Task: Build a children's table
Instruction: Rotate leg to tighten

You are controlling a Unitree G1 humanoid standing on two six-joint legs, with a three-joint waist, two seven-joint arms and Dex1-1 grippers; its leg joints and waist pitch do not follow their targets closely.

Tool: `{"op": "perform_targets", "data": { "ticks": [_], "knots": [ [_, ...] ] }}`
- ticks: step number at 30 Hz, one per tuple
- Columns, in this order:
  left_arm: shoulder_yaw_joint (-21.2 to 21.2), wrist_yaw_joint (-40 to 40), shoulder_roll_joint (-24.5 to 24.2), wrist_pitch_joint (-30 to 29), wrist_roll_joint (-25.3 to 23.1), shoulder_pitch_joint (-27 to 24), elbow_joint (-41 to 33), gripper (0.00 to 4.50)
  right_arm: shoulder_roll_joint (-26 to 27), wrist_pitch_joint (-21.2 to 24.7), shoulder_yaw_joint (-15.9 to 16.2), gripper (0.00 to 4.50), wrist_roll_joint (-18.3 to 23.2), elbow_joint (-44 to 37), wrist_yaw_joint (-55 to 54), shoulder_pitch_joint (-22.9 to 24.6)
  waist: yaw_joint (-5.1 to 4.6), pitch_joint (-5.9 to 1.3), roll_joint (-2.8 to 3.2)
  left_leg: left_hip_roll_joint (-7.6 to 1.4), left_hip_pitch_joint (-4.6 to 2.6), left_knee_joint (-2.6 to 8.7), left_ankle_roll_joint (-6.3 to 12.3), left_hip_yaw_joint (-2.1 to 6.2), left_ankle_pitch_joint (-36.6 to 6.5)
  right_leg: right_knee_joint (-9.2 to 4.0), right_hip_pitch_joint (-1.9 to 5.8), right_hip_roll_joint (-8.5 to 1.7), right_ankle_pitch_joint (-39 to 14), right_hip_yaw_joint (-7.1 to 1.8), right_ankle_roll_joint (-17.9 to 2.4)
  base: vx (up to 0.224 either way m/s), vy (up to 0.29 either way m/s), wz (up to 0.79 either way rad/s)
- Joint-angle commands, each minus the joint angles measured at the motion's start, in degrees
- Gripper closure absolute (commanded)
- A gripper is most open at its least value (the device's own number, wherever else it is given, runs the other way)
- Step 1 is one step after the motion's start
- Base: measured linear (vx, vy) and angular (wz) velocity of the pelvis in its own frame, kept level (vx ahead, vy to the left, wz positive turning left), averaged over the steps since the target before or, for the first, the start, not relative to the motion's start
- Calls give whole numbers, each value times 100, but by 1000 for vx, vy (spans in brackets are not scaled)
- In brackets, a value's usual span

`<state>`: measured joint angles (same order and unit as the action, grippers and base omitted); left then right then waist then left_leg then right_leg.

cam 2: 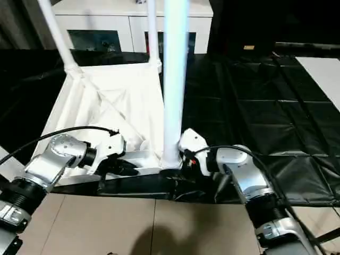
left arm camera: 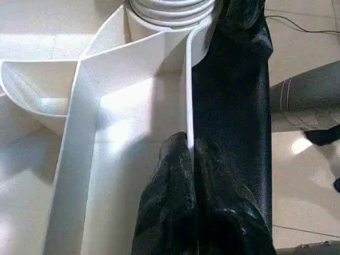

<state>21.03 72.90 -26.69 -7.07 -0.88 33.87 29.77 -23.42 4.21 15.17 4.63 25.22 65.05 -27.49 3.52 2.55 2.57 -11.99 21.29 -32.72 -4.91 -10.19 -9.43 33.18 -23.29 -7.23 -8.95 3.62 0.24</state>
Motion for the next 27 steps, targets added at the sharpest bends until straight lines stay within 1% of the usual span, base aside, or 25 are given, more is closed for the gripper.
{"op": "perform_targets", "data": {
  "ticks": [1,2,3,4,6,7,8,12,13,14,15,16,18,19,20,21,22,23,24,25,26,27],
  "knots": [
    [122,115,-43,-27,-76,-93,-82,450,-58,-70,83,70,-15,43,140,-123,-6,-394,-76,-43,-62,351,403,-70,-1463,-262,288,-18,-1124,-114,-1367,0,0,0],
    [109,114,-41,-43,-55,-106,-95,450,-75,-105,72,70,-12,109,194,-174,-12,-394,-80,-44,-58,350,402,-70,-1436,-260,288,-17,-1114,-116,-1358,0,0,0],
    [103,116,-36,-45,-47,-112,-91,450,-85,-139,62,86,-19,179,234,-221,-11,-395,-46,-46,-61,350,395,-66,-1429,-258,285,-18,-1096,-116,-1362,0,0,0],
    [95,123,-21,-50,-34,-109,-72,450,-90,-161,54,104,-29,236,257,-260,-22,-408,-34,-37,-57,338,401,-68,-1381,-244,292,-8,-969,-110,-1399,0,0,0],
    [90,131,1,-50,-23,-89,-33,450,-96,-174,50,107,-38,285,278,-302,-25,-410,-66,-34,-51,330,427,-70,-1304,-232,300,0,-850,-108,-1431,0,0,0],
    [90,133,8,-46,-22,-78,-16,450,-98,-181,50,116,-38,304,287,-319,-22,-413,-65,-33,-47,328,441,-68,-1266,-228,306,-2,-807,-108,-1438,0,0,0],
    [92,136,14,-38,-26,-62,7,450,-98,-186,49,140,-36,327,312,-342,-20,-415,-67,-33,-47,322,471,-71,-1217,-224,304,2,-741,-106,-1459,0,0,0],
    [94,135,20,-26,-28,-53,29,450,-95,-200,57,151,-30,355,362,-364,-17,-420,-72,-36,-45,312,515,-71,-1187,-212,305,1,-701,-102,-1499,0,0,0],
    [93,138,18,-31,-23,-67,16,450,-90,-217,63,170,-17,378,405,-374,-22,-421,-115,-36,-37,310,530,-72,-1162,-211,312,4,-692,-101,-1495,0,0,0],
    [91,141,16,-35,-20,-74,9,450,-85,-228,66,174,-10,397,426,-382,-15,-420,-91,-38,-39,311,536,-68,-1170,-207,309,-4,-735,-100,-1497,0,0,0],
    [100,164,4,-47,-21,-82,-3,450,-76,-243,65,174,-3,419,435,-388,-17,-422,-88,-38,-41,309,534,-68,-1181,-208,306,-5,-753,-99,-1498,0,0,0],
    [111,188,-11,-41,-27,-88,-3,450,-63,-254,64,174,6,447,446,-393,-14,-422,-103,-40,-40,307,534,-67,-1182,-205,304,-6,-778,-100,-1495,0,0,0],
    [135,217,-34,-21,-52,-91,20,450,-33,-295,76,179,13,532,481,-398,-8,-420,-70,-37,-43,307,523,-66,-1195,-207,307,-5,-773,-100,-1491,0,0,0],
    [137,217,-35,-19,-56,-91,24,450,-30,-301,78,179,12,542,483,-398,-12,-421,-79,-38,-44,305,525,-71,-1198,-213,303,-3,-754,-101,-1493,0,0,0],
    [143,205,-34,-23,-71,-89,33,450,1,-301,62,180,17,587,456,-391,-16,-422,-55,-33,-44,306,514,-69,-1214,-212,306,4,-704,-97,-1507,0,0,0],
    [143,205,-34,-23,-71,-89,33,450,1,-301,62,180,17,587,456,-391,-16,-422,-55,-33,-44,306,514,-69,-1214,-212,306,4,-704,-97,-1507,0,0,0],
    [133,156,-9,-100,-72,-84,18,450,69,-250,-5,180,48,606,336,-381,-14,-426,-69,-33,-43,304,509,-66,-1213,-204,314,5,-668,-95,-1520,0,0,0],
    [54,-132,130,-218,-80,-46,72,450,284,-142,-201,180,58,712,-228,-422,-24,-418,-132,-34,-33,307,509,-75,-1203,-208,306,-3,-706,-104,-1520,0,0,0],
    [-3,-345,229,-303,-91,-15,126,450,415,-74,-307,180,56,769,-570,-446,-24,-413,-123,-28,-34,306,490,-73,-1235,-205,301,-9,-795,-106,-1515,0,0,0],
    [-31,-451,278,-345,-97,1,153,450,480,-40,-360,180,55,798,-741,-458,-33,-394,-101,-27,-35,319,438,-72,-1297,-221,285,-12,-941,-115,-1482,0,0,0],
    [-141,-894,474,-473,-135,53,265,450,737,82,-552,180,65,866,-1354,-471,-78,-370,-96,-18,-50,357,215,-47,-1618,-281,278,-19,-1500,-109,-1317,0,0,0],
    [-141,-894,474,-473,-135,53,265,450,737,82,-552,180,65,866,-1354,-471,-78,-370,-96,-18,-50,357,215,-47,-1618,-281,278,-19,-1500,-109,-1317,0,0,0]
  ]
}}
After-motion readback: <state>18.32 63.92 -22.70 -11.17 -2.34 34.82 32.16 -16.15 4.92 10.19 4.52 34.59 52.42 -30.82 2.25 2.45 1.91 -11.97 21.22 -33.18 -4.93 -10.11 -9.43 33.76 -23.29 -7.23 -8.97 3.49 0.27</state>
